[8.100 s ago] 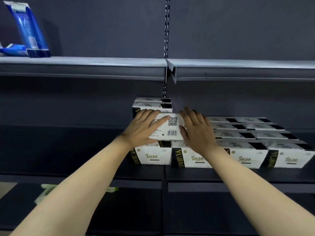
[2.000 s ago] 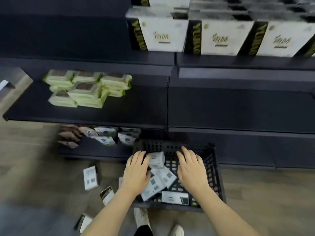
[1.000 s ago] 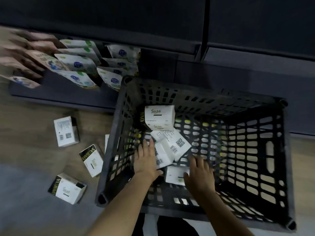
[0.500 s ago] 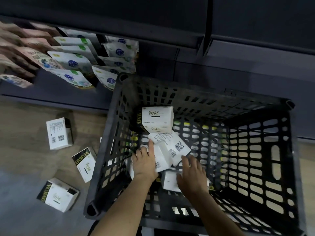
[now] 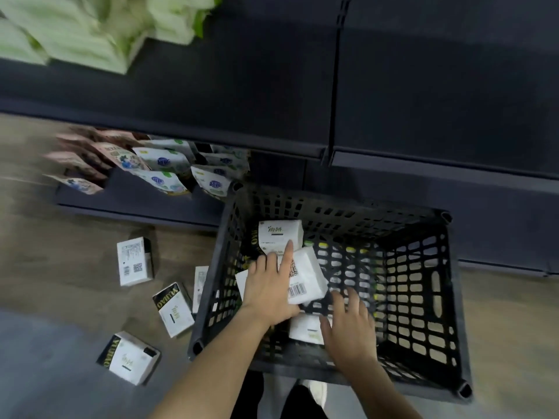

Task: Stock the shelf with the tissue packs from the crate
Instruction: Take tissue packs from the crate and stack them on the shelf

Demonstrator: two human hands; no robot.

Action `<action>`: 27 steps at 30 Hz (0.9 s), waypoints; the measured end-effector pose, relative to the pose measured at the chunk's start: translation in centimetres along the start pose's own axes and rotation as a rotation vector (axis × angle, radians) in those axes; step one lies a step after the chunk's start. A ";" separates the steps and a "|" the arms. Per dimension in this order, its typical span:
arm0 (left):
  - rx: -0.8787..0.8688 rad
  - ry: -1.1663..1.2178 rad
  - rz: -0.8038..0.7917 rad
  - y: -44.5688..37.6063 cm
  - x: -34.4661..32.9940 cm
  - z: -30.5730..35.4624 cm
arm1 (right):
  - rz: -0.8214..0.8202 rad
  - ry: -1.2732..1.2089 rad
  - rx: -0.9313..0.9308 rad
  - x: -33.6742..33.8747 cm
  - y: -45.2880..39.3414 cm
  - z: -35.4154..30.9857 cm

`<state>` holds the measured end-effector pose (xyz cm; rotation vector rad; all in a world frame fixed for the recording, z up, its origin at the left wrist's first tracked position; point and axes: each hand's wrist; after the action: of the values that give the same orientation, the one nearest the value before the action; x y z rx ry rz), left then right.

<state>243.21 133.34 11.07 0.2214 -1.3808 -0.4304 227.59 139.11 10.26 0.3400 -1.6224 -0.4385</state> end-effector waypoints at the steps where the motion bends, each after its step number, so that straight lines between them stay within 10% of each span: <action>1: -0.011 -0.024 0.008 0.6 1.4 0.3 | 0.005 0.006 -0.002 1.2 0.6 0.0; 27: -0.295 -0.195 0.562 11.9 30.3 5.4 | 0.740 -0.019 0.235 29.6 11.0 0.1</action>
<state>243.78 131.90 43.99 -0.4536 -1.4781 -0.1806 224.98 134.93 41.45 -0.1049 -1.6898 0.3133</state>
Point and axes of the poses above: each hand's wrist, its own y-axis away from the middle knuckle, its own x-axis out of the back of the hand, z = x × y, and after that the axes turned 2 degrees about x, right-handed
